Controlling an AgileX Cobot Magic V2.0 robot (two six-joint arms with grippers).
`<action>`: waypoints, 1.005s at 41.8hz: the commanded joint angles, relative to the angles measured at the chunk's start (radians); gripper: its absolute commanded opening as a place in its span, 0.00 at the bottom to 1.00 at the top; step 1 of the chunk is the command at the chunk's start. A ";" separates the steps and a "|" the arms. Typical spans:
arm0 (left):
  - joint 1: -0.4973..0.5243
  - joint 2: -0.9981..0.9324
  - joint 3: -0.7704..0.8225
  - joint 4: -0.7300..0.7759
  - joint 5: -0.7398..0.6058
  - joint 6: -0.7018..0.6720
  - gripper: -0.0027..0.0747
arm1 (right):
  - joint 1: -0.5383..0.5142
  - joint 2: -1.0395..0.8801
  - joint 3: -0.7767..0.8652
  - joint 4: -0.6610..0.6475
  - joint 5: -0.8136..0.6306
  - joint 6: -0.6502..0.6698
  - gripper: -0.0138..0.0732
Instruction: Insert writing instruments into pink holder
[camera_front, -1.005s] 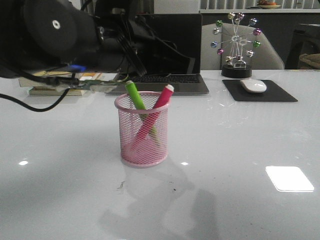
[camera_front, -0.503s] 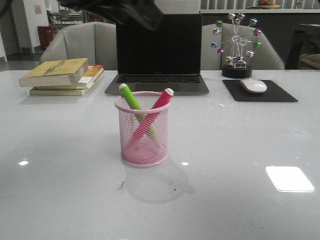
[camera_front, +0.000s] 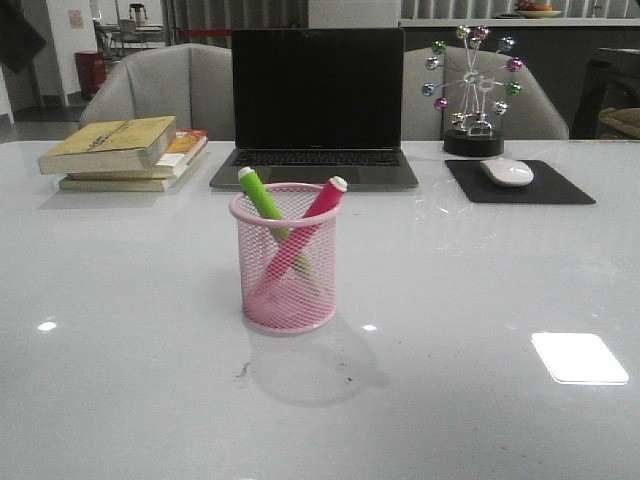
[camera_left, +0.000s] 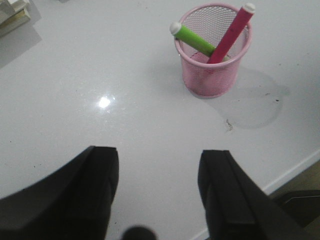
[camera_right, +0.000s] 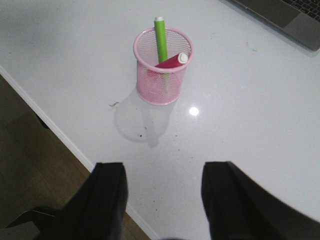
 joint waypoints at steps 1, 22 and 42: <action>-0.029 -0.113 0.030 -0.020 -0.056 -0.017 0.58 | -0.011 -0.016 -0.024 -0.014 -0.031 0.042 0.68; -0.049 -0.433 0.299 -0.102 -0.119 0.051 0.58 | -0.012 -0.210 0.123 -0.015 0.005 0.076 0.59; -0.046 -0.435 0.315 -0.134 -0.109 0.067 0.27 | -0.012 -0.210 0.123 -0.060 0.040 0.065 0.38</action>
